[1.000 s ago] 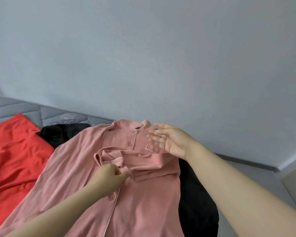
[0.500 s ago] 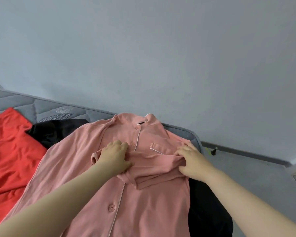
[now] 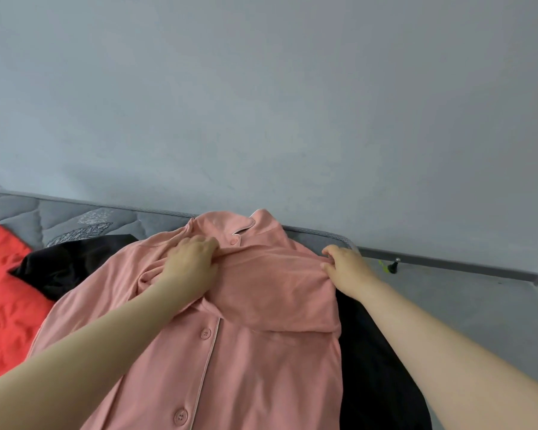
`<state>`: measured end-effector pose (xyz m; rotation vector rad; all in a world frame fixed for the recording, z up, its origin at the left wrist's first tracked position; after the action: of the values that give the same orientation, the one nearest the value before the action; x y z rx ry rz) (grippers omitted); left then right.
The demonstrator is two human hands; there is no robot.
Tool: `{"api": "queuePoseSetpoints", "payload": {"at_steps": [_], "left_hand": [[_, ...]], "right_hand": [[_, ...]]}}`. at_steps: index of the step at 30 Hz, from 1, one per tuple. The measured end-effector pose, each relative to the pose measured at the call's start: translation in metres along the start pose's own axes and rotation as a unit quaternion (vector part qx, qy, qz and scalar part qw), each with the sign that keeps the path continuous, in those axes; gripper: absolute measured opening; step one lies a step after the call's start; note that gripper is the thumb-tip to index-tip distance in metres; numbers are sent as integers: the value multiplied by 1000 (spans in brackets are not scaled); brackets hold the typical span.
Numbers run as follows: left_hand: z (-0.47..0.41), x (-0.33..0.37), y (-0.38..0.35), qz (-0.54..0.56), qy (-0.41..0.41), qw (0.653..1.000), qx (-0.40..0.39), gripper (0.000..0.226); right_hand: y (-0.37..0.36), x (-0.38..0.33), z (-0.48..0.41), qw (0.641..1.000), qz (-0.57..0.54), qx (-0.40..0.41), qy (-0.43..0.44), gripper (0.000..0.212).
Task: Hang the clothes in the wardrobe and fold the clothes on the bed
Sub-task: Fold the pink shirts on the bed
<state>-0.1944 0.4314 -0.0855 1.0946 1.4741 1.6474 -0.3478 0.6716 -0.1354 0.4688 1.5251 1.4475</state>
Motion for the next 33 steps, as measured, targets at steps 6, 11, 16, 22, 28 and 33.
{"api": "queuePoseSetpoints", "payload": {"at_steps": [6, 11, 16, 22, 28, 33], "left_hand": [[-15, 46, -36, 10, 11, 999, -52, 61], [-34, 34, -60, 45, 58, 993, -93, 59], [-30, 31, -71, 77, 63, 992, -83, 62], [-25, 33, -66, 127, 62, 989, -52, 53], [-18, 34, -58, 139, 64, 987, -40, 51], [-11, 35, -43, 109, 47, 993, -9, 41]], "right_hand": [[-14, 22, -7, 989, -139, -40, -28, 28], [17, 7, -30, 995, -80, 41, 46, 13], [18, -3, -50, 994, 31, 78, 72, 37], [-17, 40, 35, 949, -263, 149, -85, 56], [-38, 32, 114, 966, -205, 159, -21, 41], [-16, 15, 120, 963, -136, 232, -1, 11]]}}
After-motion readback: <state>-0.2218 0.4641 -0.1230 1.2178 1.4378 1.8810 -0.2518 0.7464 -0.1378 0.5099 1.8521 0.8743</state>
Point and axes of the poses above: each hand's wrist, its own z-axis away from the middle knuckle, its own y-axis out of the back of the hand, x = y × z, the point moved 7 cm from there along -z, towards the middle knuckle, and after that the axes turned 3 degrees about y, right-handed, at the moved point
